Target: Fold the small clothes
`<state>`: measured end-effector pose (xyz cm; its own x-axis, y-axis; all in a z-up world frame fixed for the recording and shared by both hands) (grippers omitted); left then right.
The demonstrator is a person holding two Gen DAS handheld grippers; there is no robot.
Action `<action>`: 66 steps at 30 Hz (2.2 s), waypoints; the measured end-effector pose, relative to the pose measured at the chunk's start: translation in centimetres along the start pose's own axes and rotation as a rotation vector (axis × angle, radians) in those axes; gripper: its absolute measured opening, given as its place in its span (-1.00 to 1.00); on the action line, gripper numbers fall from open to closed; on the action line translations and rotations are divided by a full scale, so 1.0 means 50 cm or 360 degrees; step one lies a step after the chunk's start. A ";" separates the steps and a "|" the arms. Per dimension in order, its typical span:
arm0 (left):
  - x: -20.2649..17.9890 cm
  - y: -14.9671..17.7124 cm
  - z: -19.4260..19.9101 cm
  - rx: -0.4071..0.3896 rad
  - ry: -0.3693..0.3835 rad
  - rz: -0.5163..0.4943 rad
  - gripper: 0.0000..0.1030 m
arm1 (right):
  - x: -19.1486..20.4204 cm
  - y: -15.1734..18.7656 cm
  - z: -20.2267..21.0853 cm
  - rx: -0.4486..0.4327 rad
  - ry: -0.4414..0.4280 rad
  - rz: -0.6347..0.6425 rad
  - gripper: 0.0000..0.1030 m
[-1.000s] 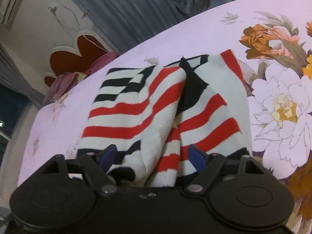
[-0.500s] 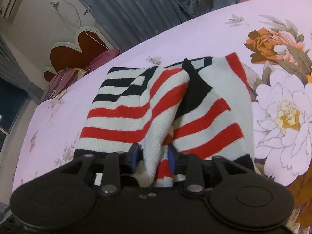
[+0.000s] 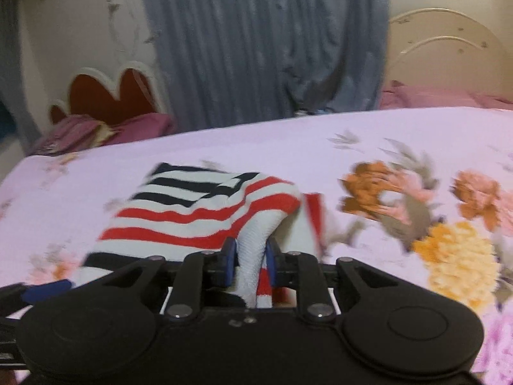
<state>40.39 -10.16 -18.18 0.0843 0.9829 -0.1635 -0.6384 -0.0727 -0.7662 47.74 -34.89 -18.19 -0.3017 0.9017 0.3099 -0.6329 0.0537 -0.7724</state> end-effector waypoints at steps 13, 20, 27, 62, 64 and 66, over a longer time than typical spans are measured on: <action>0.019 0.040 -0.058 0.0194 -0.0032 -0.0005 0.62 | -0.039 0.040 0.047 0.0047 -0.0081 -0.0251 -0.47; 0.030 0.052 -0.067 0.0234 -0.0008 0.0001 0.68 | -0.047 0.108 0.111 0.0079 -0.0132 -0.0453 -0.68; 0.031 0.063 -0.074 0.0254 -0.0007 -0.0030 0.69 | -0.070 0.185 0.099 0.0156 -0.0007 -0.0466 -0.68; -0.041 -0.077 -0.145 0.0110 -0.0141 -0.0165 0.69 | 0.009 -0.029 -0.052 0.0109 0.0008 -0.0057 -0.48; -0.029 -0.055 -0.165 0.0167 -0.0180 -0.0186 0.69 | -0.006 -0.016 -0.087 0.0172 0.0092 0.0020 -0.51; -0.008 -0.030 -0.180 0.0238 -0.0113 -0.0043 0.72 | -0.028 0.002 -0.107 0.0198 0.0149 0.0085 -0.52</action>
<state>48.19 -11.94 -22.57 0.0519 0.9941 -0.0955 -0.7440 -0.0253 -0.6677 51.91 -33.85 -21.69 -0.2729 0.9382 0.2128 -0.7032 -0.0436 -0.7097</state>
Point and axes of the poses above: each gripper's, at about its wrist camera, not at the fingertips, and z roughly against the way its jaws point, x to its left, y to its underside, the point moved 10 cm from there along -z, roughly the way its jaws point, and after that the axes turned 15 degrees about -y, right-handed, at the moved point
